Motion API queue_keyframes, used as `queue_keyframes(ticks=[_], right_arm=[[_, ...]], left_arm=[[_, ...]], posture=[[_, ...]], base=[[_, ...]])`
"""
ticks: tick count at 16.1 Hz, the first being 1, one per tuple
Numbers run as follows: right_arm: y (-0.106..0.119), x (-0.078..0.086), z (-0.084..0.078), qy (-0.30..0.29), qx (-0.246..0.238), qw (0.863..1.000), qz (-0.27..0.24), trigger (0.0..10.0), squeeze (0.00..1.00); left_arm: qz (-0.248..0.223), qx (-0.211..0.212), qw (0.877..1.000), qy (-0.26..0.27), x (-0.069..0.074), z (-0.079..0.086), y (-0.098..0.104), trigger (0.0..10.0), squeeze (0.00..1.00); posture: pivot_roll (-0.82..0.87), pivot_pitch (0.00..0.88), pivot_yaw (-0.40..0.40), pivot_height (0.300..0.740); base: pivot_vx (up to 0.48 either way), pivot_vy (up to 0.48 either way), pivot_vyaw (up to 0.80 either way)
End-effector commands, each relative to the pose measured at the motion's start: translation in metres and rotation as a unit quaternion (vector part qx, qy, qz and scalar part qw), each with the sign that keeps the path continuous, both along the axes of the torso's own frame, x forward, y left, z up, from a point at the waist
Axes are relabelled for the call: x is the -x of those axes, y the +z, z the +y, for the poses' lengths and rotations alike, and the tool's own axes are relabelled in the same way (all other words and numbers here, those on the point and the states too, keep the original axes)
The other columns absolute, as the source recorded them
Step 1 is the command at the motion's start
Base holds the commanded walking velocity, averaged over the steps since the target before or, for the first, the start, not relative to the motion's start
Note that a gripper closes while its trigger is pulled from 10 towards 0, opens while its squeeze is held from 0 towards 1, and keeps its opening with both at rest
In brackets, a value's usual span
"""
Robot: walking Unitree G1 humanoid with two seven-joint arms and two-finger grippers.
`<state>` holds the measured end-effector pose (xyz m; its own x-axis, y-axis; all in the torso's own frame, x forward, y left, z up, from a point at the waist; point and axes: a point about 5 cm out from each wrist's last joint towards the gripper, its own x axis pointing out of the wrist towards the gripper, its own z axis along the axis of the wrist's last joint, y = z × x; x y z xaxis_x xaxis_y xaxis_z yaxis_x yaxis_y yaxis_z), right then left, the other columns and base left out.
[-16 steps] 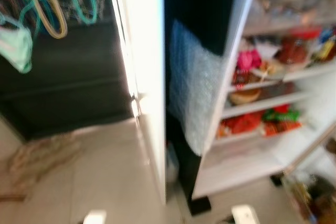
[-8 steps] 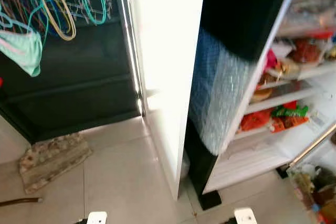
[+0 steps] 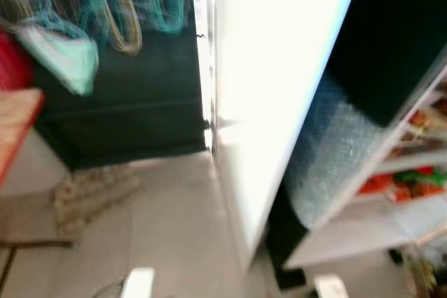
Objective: Restocking fridge
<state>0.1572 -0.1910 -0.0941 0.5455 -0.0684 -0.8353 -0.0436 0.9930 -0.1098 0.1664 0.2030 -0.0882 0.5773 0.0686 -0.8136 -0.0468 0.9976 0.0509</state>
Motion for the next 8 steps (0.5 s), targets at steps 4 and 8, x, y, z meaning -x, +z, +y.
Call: queue_keyframes(ticks=[4,8], right_arm=[[-0.0060,0.0166,-0.0061,-0.017,0.007,0.999,0.030,10.0,0.00],[-0.0055,0.0143,-0.0044,-0.014,0.006,0.999,0.028,10.0,0.00]], left_arm=[[-0.001,0.004,1.000,-0.008,-0.0025,-0.0044,0.0003,10.0,0.00],[0.001,0.008,1.000,-0.011,0.0020,-0.0050,-0.0015,10.0,0.00]], posture=[[-0.01,0.059,0.011,0.740],[-0.01,0.053,0.009,0.740]], base=[[0.000,0.164,-0.15],[0.000,0.000,-0.79]])
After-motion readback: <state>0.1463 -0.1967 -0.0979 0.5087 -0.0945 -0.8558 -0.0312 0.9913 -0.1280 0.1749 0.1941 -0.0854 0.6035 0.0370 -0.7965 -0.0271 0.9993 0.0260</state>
